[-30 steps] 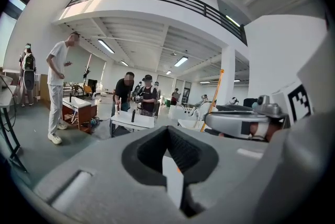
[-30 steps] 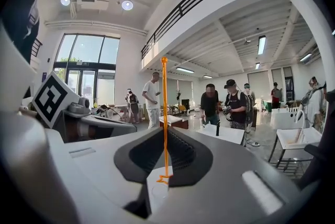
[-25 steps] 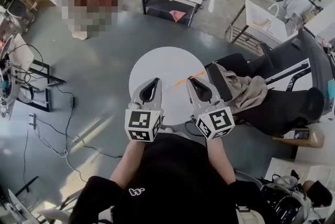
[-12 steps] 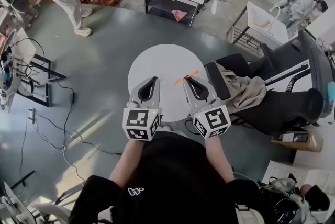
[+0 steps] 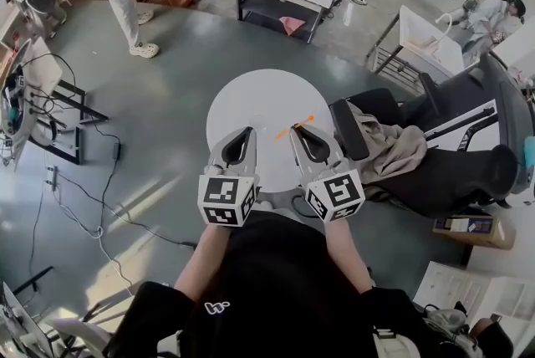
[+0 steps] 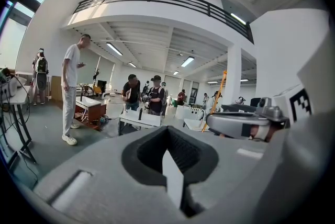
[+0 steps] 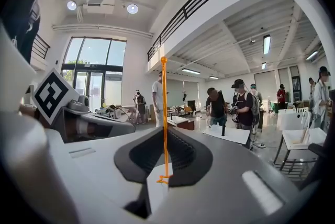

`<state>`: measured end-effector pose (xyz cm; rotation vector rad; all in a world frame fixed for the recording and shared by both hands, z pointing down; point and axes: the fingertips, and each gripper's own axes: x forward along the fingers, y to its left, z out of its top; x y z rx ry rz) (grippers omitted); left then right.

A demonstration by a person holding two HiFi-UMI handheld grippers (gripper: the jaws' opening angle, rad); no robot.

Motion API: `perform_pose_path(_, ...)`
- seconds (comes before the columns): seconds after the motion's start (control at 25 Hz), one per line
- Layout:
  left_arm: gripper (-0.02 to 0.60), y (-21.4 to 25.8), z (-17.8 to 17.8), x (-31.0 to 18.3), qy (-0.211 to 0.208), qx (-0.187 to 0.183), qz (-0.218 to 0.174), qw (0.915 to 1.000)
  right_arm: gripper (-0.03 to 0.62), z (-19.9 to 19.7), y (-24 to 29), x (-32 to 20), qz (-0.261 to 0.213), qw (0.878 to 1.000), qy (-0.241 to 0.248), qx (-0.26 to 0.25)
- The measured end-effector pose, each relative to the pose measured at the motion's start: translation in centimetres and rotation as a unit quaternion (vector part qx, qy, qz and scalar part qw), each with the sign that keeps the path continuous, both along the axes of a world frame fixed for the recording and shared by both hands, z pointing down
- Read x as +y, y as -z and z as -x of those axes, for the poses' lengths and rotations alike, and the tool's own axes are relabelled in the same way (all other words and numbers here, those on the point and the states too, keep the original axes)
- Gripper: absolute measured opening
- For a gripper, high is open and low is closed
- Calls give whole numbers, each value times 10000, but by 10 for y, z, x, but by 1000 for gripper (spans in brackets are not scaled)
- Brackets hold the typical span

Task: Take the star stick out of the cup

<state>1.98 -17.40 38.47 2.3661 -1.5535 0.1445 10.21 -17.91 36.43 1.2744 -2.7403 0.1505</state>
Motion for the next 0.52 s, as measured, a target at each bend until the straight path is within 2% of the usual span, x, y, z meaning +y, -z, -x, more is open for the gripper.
perform_pose_path(0.52,3,-1,-6,3,-67,-30,-60,10000,23,-4,-4,4,16,10000,-10,18)
